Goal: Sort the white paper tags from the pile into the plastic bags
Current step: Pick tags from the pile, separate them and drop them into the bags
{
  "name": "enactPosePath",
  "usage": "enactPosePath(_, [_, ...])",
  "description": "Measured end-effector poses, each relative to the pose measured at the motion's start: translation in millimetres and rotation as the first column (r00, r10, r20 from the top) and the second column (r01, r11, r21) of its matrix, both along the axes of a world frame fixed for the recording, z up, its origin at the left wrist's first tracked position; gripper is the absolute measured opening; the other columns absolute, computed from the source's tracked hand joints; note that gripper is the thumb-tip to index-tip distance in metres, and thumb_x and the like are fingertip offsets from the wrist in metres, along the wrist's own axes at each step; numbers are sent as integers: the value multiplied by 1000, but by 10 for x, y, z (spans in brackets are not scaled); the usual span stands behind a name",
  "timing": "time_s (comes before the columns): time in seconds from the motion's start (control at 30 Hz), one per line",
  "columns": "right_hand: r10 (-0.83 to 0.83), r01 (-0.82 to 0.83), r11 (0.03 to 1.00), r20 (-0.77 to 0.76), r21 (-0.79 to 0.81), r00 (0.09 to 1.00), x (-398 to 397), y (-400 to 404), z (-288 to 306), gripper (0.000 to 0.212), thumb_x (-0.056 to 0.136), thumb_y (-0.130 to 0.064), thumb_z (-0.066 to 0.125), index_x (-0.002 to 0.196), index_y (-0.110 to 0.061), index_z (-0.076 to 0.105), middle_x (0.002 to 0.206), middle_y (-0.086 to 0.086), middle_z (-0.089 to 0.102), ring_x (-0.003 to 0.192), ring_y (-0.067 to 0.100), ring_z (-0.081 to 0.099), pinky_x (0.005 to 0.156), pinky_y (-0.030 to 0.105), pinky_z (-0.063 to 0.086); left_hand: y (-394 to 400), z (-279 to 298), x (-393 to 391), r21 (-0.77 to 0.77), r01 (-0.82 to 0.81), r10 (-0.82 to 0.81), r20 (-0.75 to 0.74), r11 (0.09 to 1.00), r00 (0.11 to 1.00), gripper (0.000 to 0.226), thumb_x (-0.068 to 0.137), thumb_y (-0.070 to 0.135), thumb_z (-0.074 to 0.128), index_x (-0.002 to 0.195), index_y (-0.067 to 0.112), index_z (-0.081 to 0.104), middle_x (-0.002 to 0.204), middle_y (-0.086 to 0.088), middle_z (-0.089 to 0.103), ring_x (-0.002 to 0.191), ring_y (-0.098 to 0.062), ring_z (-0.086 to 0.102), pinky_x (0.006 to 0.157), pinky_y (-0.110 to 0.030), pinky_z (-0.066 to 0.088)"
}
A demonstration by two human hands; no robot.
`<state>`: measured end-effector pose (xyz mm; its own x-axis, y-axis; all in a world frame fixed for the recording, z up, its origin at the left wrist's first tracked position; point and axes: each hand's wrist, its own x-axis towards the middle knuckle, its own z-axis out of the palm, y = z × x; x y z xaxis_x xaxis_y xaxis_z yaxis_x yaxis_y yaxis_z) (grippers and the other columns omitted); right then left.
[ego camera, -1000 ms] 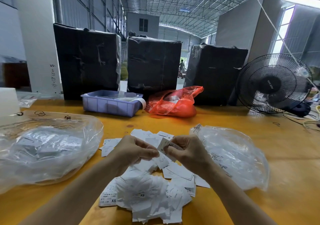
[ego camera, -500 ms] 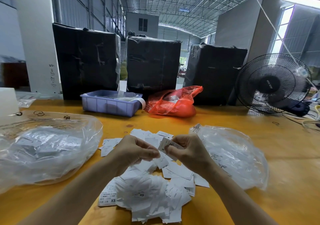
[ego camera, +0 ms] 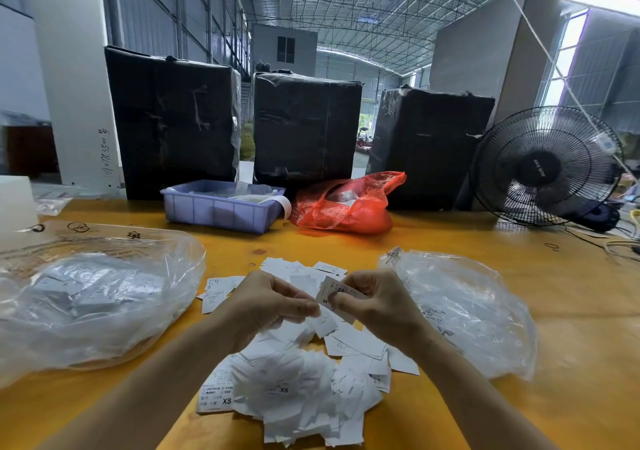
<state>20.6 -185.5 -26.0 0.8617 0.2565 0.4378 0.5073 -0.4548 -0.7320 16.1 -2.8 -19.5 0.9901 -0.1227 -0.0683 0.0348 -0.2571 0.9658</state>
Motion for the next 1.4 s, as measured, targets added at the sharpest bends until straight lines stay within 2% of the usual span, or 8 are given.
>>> enactPosePath(0.17, [0, 2, 997, -25, 76, 1000, -9, -7, 25, 14, 81, -4, 67, 67, -8, 67, 63, 9, 57, 58, 17, 47, 55, 32, 37, 13, 3, -5, -2, 11, -11, -2, 1000, 1000, 12, 65, 12, 84, 73, 7, 78, 73, -9, 72, 54, -3, 60, 58, -22, 37])
enactPosePath(0.57, [27, -21, 995, 64, -99, 998, -20, 22, -26, 14, 80, -7, 67, 71, 4, 68, 59, 7, 54, 51, 12, 40, 47, 29, 31, -19, 22, -18, -11, 25, -26, -23, 1000, 999, 11, 67, 9, 82, 77, 5, 76, 68, -6, 70, 50, -1, 57, 59, -22, 36])
enactPosePath(0.73, [89, -92, 979, -27, -184, 996, -20, 11, -13, 15, 81, -15, 73, 82, 0, 71, 66, 11, 61, 54, 11, 47, 50, 27, 39, -12, 22, -16, 19, 27, -27, 5, 999, 1000, 7, 69, 14, 80, 70, 10, 75, 57, -4, 66, 45, -1, 54, 52, -19, 35])
enactPosePath(0.87, [48, -70, 976, -108, -206, 993, -7, -2, -21, 44, 73, -15, 81, 112, -10, 62, 76, -4, 62, 68, 9, 62, 67, 25, 56, -11, 0, -14, 28, 47, -48, 33, 998, 998, 11, 66, 22, 80, 71, 13, 77, 65, -11, 69, 52, -8, 55, 49, -16, 37])
enactPosePath(1.03, [95, -104, 992, -131, -70, 987, -5, 32, -28, 62, 67, -9, 83, 116, -20, 47, 67, 7, 61, 67, 24, 61, 71, 46, 53, -102, -78, -33, 29, 91, -92, 67, 995, 993, 19, 70, 28, 78, 64, 10, 75, 58, -8, 63, 48, -6, 49, 47, -15, 39])
enactPosePath(1.1, [62, -56, 997, -123, 52, 991, 9, 27, -21, 57, 67, -11, 83, 113, -19, 49, 69, 12, 64, 67, 22, 63, 69, 41, 55, -110, -94, 1, -69, 2, 3, 67, 998, 998, 19, 75, 24, 76, 65, 8, 73, 57, -5, 62, 47, -6, 51, 47, -15, 40])
enactPosePath(1.23, [-2, 20, 979, -88, 205, 996, 20, 17, -26, 19, 77, -6, 75, 92, -13, 66, 70, 2, 70, 58, 11, 64, 59, 22, 55, -94, -91, 30, -277, -123, 124, -13, 953, 992, 13, 80, 15, 72, 82, 2, 73, 64, -6, 67, 49, -6, 58, 43, -16, 44])
enactPosePath(1.4, [25, -19, 988, -40, 154, 999, -22, 153, -128, 6, 79, -6, 73, 85, -8, 75, 68, 1, 70, 54, 11, 62, 59, 29, 56, -196, -165, 9, -372, -238, 220, -91, 897, 971, 23, 75, 21, 76, 87, 2, 72, 72, -10, 67, 70, -20, 59, 55, -27, 46])
